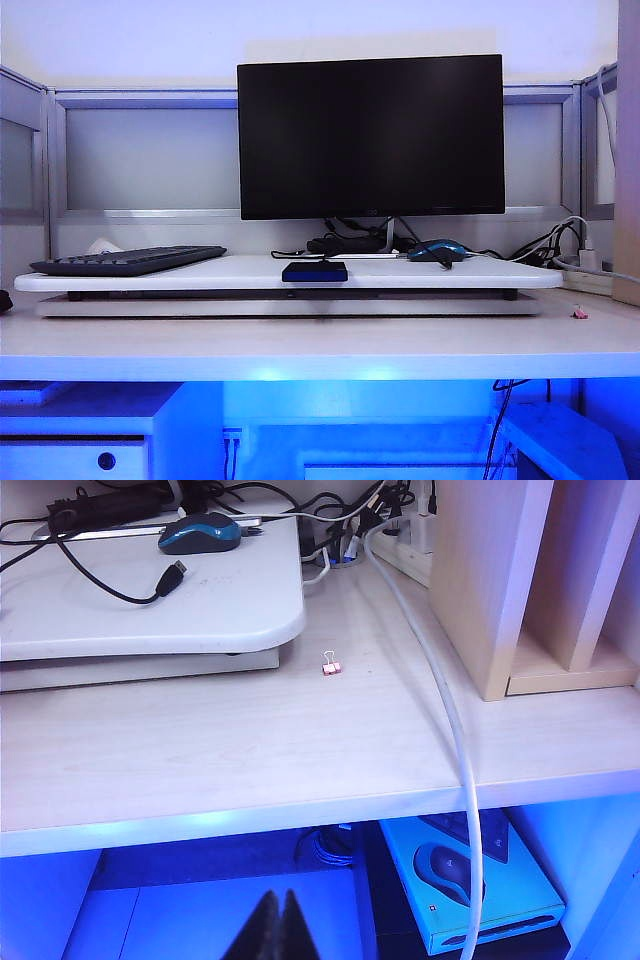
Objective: Unplug the data cable of the portable hard drive.
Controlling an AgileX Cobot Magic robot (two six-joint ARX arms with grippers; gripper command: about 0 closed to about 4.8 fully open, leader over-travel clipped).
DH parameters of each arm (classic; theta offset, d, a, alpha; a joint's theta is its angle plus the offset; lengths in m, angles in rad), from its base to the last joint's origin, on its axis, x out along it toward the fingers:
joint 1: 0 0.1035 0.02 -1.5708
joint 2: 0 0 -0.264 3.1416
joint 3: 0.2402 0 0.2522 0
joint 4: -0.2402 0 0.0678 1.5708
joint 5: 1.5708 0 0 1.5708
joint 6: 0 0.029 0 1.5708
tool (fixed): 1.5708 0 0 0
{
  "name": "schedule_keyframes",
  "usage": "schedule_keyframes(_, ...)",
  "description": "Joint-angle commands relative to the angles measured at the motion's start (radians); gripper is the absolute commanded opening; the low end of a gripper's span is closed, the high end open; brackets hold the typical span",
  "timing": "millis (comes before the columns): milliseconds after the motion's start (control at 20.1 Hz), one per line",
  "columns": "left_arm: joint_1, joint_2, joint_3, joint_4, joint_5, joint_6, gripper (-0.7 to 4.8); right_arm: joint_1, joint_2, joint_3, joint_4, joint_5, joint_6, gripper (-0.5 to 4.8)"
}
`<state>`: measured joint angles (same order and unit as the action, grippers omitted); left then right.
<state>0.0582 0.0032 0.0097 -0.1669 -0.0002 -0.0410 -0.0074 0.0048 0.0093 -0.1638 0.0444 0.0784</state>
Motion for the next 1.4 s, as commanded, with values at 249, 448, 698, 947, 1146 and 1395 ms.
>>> schedule_keyframes(249,0.001,0.001,-0.003,-0.009,0.004,0.003,-0.05,0.001,-0.004,0.000,0.024,-0.002,0.003,-0.05)
schedule_keyframes(448,0.000,0.001,0.001,0.146,0.146,-0.014,0.25,0.001,-0.004,0.006,0.088,-0.003,0.003,0.24)
schedule_keyframes(698,0.000,0.001,0.058,0.154,0.317,-0.220,1.98,0.001,-0.004,0.062,0.125,-0.074,0.080,1.99)
schedule_keyframes(947,0.000,0.013,0.188,0.155,0.342,-0.382,3.44,0.001,-0.004,0.174,0.130,-0.090,0.083,2.76)
schedule_keyframes(1146,0.000,0.091,0.260,0.189,0.404,-0.590,4.63,0.001,-0.001,0.239,0.148,-0.084,0.083,3.48)
schedule_keyframes(1395,0.000,0.285,0.323,0.374,0.435,-0.818,4.67,0.001,0.119,0.291,0.175,-0.088,0.142,4.30)
